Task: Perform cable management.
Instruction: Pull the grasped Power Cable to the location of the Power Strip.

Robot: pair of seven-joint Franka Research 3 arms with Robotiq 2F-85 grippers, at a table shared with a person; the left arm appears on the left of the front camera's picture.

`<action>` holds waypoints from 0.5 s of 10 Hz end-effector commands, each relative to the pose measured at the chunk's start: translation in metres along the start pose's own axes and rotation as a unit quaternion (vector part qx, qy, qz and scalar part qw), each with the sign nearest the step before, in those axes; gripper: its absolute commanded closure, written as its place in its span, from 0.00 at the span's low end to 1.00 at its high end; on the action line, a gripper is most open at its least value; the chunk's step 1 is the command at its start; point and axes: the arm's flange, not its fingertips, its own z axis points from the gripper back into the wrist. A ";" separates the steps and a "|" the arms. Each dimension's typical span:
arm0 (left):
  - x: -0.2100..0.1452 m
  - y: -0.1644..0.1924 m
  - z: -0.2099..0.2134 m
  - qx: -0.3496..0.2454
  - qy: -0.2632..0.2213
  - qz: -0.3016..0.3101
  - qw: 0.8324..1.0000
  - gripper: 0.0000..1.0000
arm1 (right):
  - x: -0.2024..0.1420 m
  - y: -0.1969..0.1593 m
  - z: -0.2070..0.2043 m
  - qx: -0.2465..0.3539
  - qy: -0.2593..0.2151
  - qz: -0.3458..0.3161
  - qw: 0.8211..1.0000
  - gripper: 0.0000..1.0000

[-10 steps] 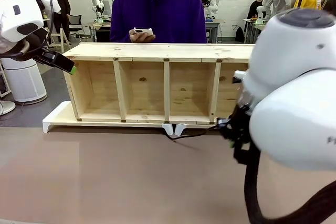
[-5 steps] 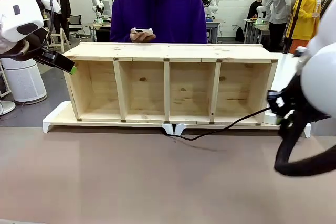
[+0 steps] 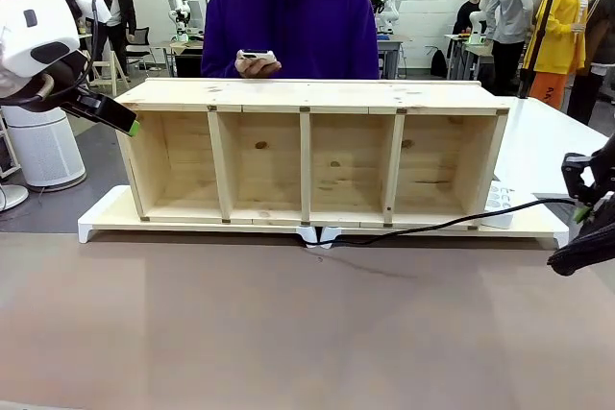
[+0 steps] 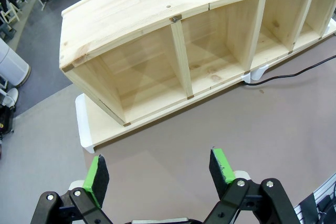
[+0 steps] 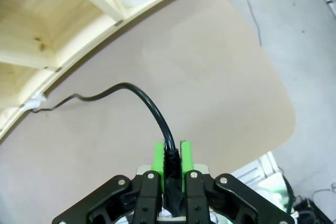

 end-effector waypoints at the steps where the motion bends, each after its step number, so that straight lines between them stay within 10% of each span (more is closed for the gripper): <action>1: 0.002 0.001 -0.002 0.003 -0.006 -0.006 1.000 0.00 | -0.025 -0.033 -0.044 -0.030 -0.044 0.002 0.999 0.85; 5: 0.002 0.001 -0.002 0.003 -0.006 -0.006 1.000 0.00 | 0.003 -0.020 -0.043 -0.072 -0.141 0.037 0.987 0.85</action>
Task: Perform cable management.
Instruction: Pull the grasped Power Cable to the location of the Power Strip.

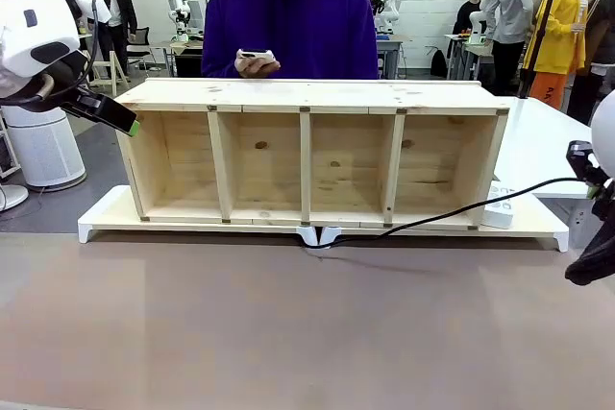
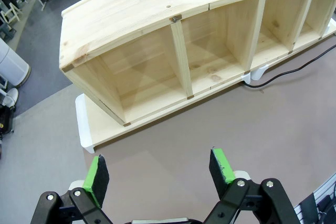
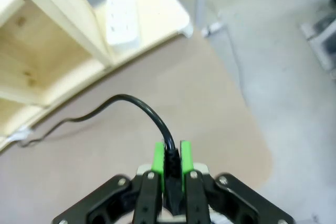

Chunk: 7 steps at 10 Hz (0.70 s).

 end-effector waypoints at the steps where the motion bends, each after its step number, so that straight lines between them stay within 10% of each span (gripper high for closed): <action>1: 0.002 0.001 -0.002 0.003 -0.006 -0.006 1.000 0.00 | -0.028 -0.021 -0.032 -0.054 -0.058 0.003 0.997 0.85; 7: 0.002 0.001 -0.002 0.003 -0.006 -0.006 1.000 0.00 | 0.009 0.003 -0.008 -0.053 -0.052 0.023 0.997 0.85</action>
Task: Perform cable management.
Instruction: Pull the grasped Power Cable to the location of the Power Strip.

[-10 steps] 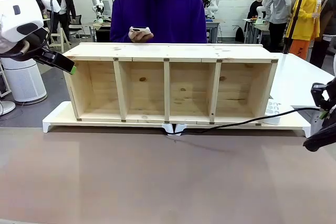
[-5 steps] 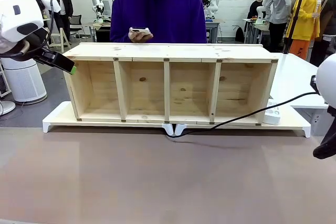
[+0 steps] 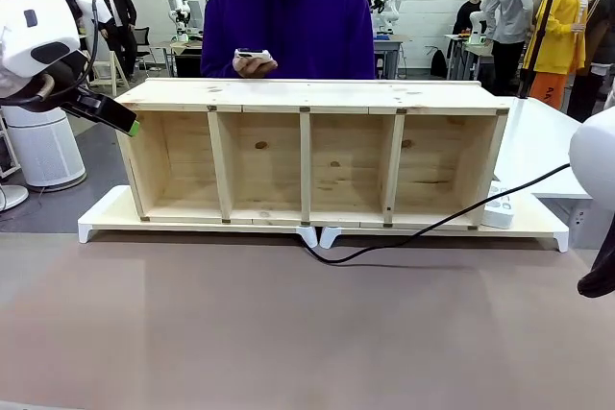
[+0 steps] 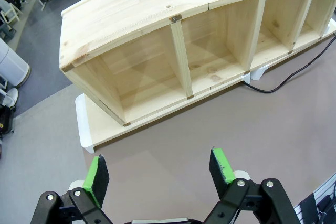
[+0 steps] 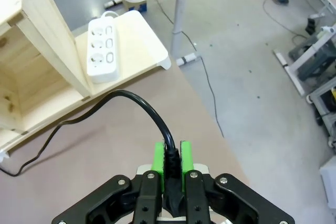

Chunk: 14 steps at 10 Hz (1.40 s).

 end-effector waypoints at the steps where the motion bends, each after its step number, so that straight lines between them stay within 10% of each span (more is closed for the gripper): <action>1: 0.002 0.001 -0.002 0.003 -0.006 -0.006 1.000 0.00 | 0.000 -0.003 0.000 0.002 0.004 0.000 1.000 0.85; 14: 0.002 0.001 -0.002 0.003 -0.006 -0.006 1.000 0.00 | 0.101 0.032 -0.003 0.000 -0.082 0.210 0.974 0.85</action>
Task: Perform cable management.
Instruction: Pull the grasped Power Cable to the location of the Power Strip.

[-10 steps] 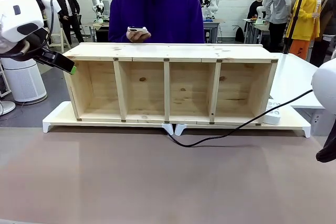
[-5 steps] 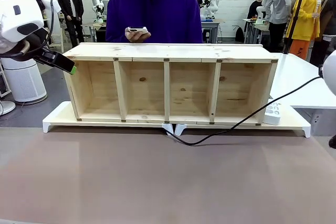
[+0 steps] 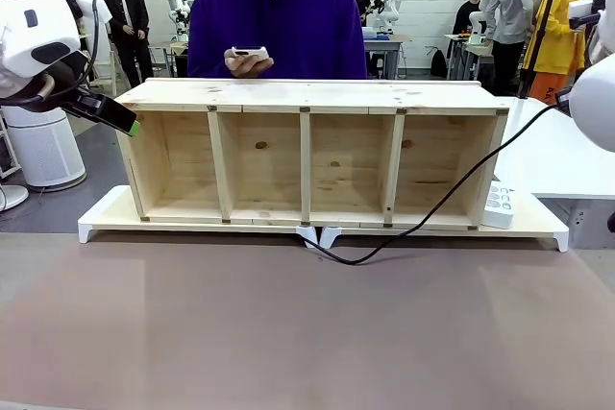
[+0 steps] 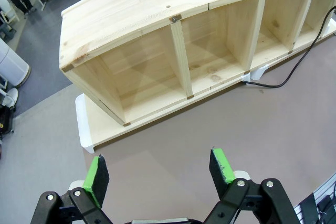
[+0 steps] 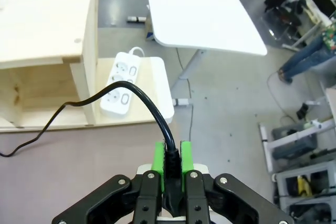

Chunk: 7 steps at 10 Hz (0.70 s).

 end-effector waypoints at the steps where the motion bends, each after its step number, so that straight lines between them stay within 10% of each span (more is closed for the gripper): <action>1: 0.002 0.001 -0.002 0.003 -0.006 -0.006 1.000 0.00 | 0.019 -0.005 -0.017 -0.018 0.005 0.006 1.000 0.85; 7: 0.002 0.001 -0.002 0.003 -0.006 -0.006 1.000 0.00 | 0.062 0.014 -0.059 -0.010 0.007 0.067 0.998 0.85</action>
